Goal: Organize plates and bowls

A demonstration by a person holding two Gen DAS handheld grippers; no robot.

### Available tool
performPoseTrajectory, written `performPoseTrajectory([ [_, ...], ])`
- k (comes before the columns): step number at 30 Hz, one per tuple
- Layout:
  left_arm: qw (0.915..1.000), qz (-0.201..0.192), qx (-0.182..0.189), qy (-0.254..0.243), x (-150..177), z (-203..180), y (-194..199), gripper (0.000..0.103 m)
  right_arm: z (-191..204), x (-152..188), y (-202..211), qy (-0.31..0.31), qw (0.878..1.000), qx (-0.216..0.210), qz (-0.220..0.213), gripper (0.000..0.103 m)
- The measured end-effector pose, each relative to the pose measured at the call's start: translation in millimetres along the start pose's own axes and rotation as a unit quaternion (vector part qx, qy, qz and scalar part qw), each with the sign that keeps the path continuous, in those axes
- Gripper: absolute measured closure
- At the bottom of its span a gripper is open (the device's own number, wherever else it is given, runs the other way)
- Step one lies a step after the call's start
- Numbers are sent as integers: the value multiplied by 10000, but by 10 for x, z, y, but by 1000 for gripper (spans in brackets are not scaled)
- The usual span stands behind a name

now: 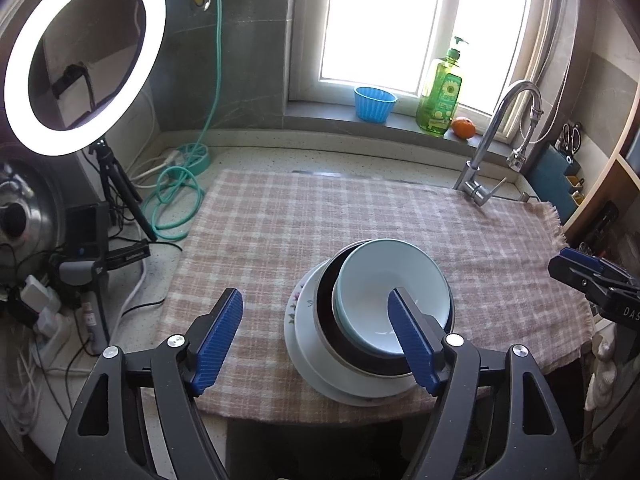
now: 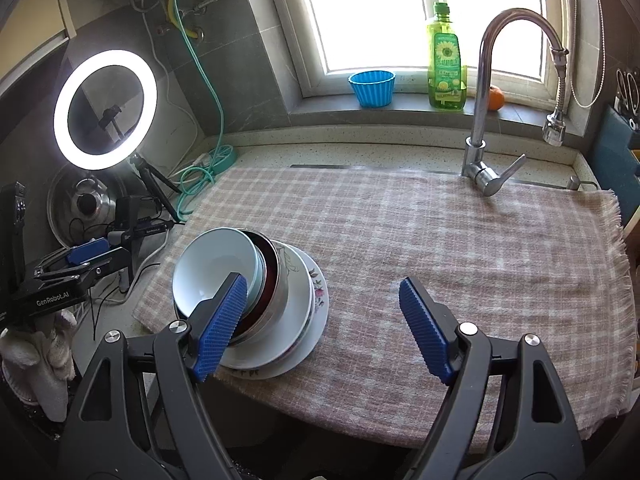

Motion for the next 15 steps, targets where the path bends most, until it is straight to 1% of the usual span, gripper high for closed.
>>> performPoseTrajectory([
  [1, 10000, -14, -53, -22, 10, -20, 21, 23, -6, 9, 37, -8, 10000, 40, -65, 17],
  [2, 9999, -34, -109, -35, 16, -33, 44, 23, -8, 18, 73, -2, 9999, 81, -136, 12],
  [3, 9999, -81, -144, -14, 19, -39, 73, 23, -7, 28, 110, 21, 9997, 122, -215, 10],
  [7, 9996, -205, -160, 58, 23, -79, 177, 23, 36, 41, 186, 198, 9987, 309, -348, 9],
  [9, 9994, -268, -215, 58, 17, -98, 216, 23, 56, 41, 188, 317, 9983, 363, -340, 7],
  [10, 9992, -309, -238, 83, 12, -101, 235, 23, 75, 43, 191, 372, 9979, 388, -352, 5],
  [15, 9990, -333, -239, 199, -11, -116, 261, 23, 109, 34, 193, 495, 9975, 354, -372, 4],
])
Point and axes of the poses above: each gripper's, at about its wrist camera, not at the fingertips, and y roughly against the way its jaws point, z to its left, x to its underside, the point moved 2 cm from there along -y, roughly the way its jaws point, and after that the axes turned 9 degrees about -x, right-handed, at the moved point
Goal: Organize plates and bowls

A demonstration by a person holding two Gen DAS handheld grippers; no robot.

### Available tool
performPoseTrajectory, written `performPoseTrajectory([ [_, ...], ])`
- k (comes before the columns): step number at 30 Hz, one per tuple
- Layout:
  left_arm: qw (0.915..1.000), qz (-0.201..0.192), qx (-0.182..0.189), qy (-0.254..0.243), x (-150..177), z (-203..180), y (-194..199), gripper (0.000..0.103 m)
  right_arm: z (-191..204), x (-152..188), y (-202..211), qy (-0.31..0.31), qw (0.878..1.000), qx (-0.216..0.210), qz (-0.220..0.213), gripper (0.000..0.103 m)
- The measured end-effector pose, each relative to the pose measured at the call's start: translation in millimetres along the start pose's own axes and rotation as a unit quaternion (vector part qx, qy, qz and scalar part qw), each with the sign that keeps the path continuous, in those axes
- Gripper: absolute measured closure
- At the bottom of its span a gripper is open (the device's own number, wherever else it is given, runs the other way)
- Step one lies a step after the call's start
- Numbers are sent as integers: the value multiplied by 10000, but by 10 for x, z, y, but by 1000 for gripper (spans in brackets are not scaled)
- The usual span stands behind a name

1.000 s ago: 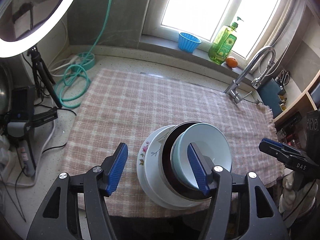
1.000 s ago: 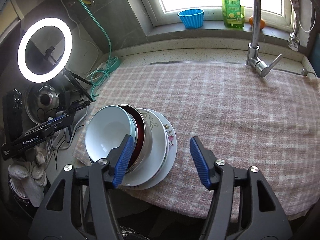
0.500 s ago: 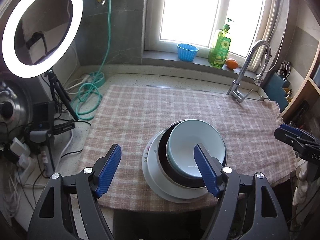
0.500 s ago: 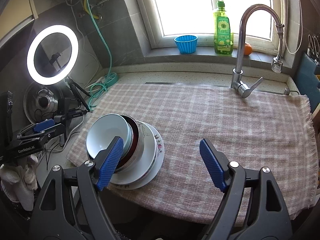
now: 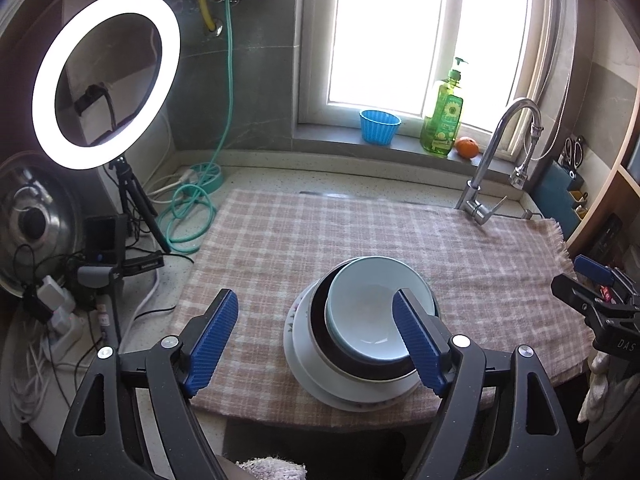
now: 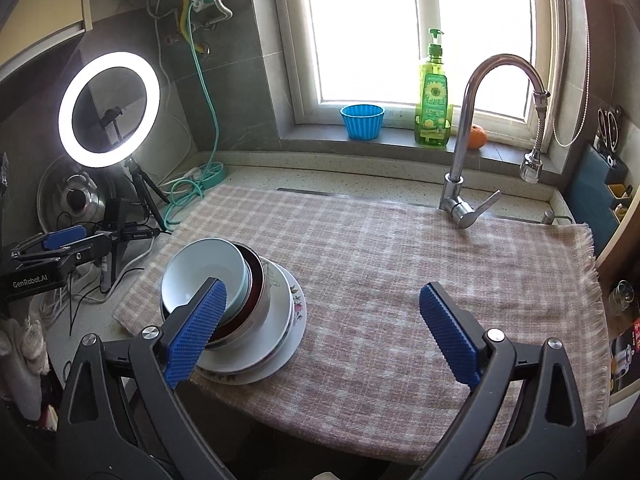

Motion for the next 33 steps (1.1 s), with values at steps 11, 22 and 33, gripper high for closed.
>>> performPoseTrajectory([
  [11, 10000, -12, 41, 0, -21, -57, 4, 23, -56, -32, -23, -118, 9999, -52, -52, 4],
  [22, 10000, -39, 46, -26, -48, -83, -2, 23, -68, -41, -30, -107, 9999, -36, -36, 4],
  [33, 10000, -40, 68, -5, -65, -89, -4, 23, -83, -52, -24, -183, 9998, -8, -72, 4],
])
Point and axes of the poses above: each gripper's, at about its wrist camera, not at the fingertips, and y roughly against the way its jaws point, z to its left, x to its underside, the point moved 2 cm from there along -y, roughly the way its jaws point, and after that the axes turned 9 degrees about -x, right-handed, at the moved point
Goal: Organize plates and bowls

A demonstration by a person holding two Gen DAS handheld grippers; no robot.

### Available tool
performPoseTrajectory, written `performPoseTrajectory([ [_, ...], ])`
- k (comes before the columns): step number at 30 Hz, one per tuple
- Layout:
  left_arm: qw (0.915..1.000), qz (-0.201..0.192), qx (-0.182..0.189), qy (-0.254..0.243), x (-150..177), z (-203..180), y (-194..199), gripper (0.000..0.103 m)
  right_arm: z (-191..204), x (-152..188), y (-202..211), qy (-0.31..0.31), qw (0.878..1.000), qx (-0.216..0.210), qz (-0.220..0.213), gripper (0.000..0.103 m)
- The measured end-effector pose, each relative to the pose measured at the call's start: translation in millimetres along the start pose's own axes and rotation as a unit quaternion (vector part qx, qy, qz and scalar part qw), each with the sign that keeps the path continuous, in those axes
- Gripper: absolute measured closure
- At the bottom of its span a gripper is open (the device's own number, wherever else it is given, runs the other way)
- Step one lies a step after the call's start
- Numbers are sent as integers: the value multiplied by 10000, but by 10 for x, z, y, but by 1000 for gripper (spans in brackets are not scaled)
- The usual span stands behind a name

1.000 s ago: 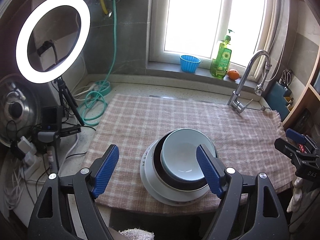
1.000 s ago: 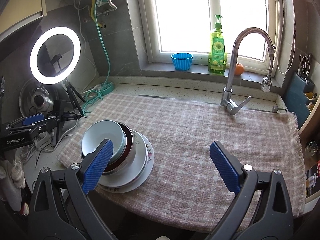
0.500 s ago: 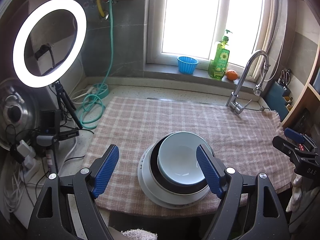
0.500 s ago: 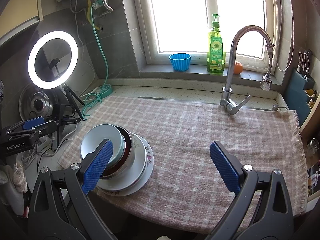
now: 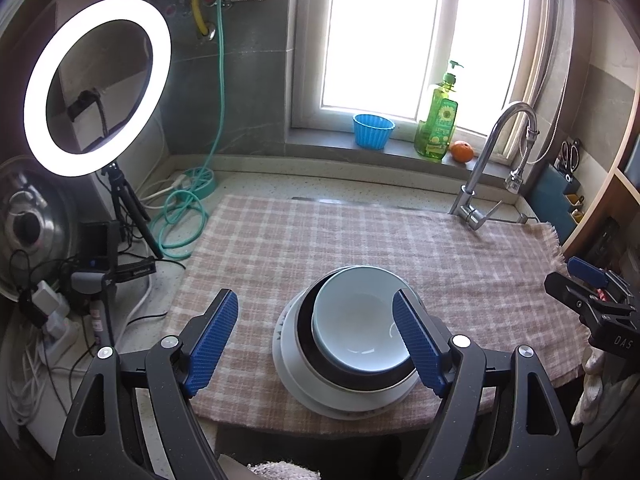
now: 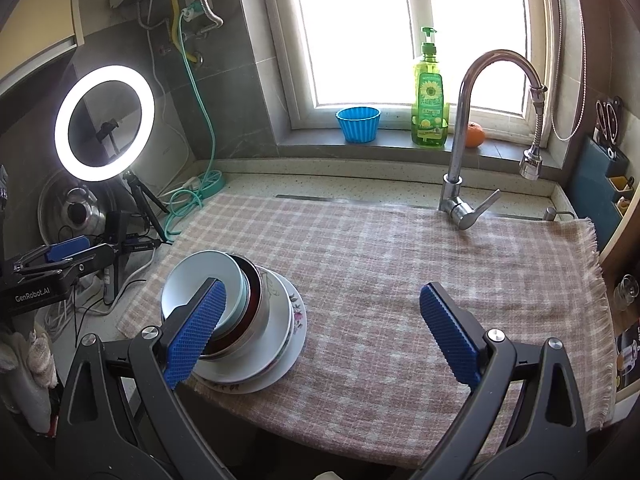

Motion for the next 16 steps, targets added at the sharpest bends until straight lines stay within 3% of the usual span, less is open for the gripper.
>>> performPoseTrajectory([
  [16, 9999, 59, -121, -78, 13, -18, -77, 23, -32, 58, -33, -170, 9998, 64, 93, 4],
])
Point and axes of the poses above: each gripper's, at about its wrist camera, not at the fingertips, and y roughly against the way its jaws point, z to its left, x to its underside, the point moved 2 cm from there along -y, roughly the way its jaws point, and after that the axes turned 9 degrees about -x, right-handed, at the moved point
